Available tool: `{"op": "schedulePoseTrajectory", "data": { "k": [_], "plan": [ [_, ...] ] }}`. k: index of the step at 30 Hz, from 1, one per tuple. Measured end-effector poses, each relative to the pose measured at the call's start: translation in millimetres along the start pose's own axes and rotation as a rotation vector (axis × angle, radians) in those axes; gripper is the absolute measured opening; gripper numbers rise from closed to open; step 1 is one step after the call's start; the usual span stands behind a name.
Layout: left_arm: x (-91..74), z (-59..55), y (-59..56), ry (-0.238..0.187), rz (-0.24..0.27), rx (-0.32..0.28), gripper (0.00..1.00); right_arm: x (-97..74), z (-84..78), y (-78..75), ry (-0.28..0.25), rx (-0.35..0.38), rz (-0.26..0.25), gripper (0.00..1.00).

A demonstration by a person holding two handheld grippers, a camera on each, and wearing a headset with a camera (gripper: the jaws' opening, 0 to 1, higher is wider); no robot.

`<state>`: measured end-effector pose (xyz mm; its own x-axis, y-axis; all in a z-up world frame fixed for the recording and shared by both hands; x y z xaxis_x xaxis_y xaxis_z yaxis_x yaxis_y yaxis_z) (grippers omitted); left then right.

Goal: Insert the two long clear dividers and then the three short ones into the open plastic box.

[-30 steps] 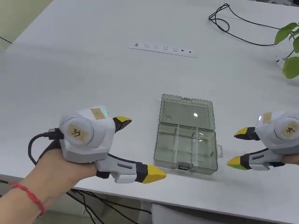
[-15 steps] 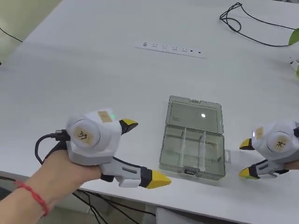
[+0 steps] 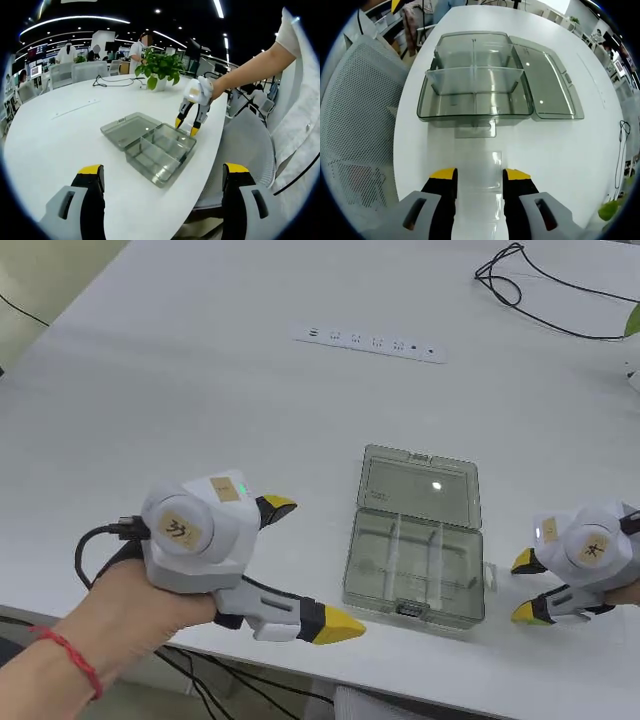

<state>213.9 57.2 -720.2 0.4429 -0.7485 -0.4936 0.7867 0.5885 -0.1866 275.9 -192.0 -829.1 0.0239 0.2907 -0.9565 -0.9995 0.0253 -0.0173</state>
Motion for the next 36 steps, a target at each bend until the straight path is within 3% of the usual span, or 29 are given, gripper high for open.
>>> {"op": "schedulePoseTrajectory", "data": {
  "k": [21,29,36],
  "plan": [
    [-0.7,0.8,-0.4,-0.006,0.000,-0.003,1.00,-6.8,6.5,6.3,-0.004,0.022,-0.020,0.33],
    [0.5,5.0,-1.4,-0.010,-0.011,-0.001,1.00,-20.0,3.5,4.4,-0.022,0.021,-0.084,0.33],
    [5.2,15.4,-1.7,-0.037,-0.024,-0.031,0.99,-48.6,15.2,3.4,-0.065,0.023,-0.166,0.33]
  ]
}}
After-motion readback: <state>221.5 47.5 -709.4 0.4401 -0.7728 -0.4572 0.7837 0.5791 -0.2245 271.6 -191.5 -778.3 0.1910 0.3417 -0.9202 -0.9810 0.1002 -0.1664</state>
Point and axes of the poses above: the centre of the closed fingertips' face, and the gripper's own axes: x roughly forward along the fingers, y roughly to its left, z roughly out of its top, the point moved 3 cm from there along -x, roughly backward along the fingers
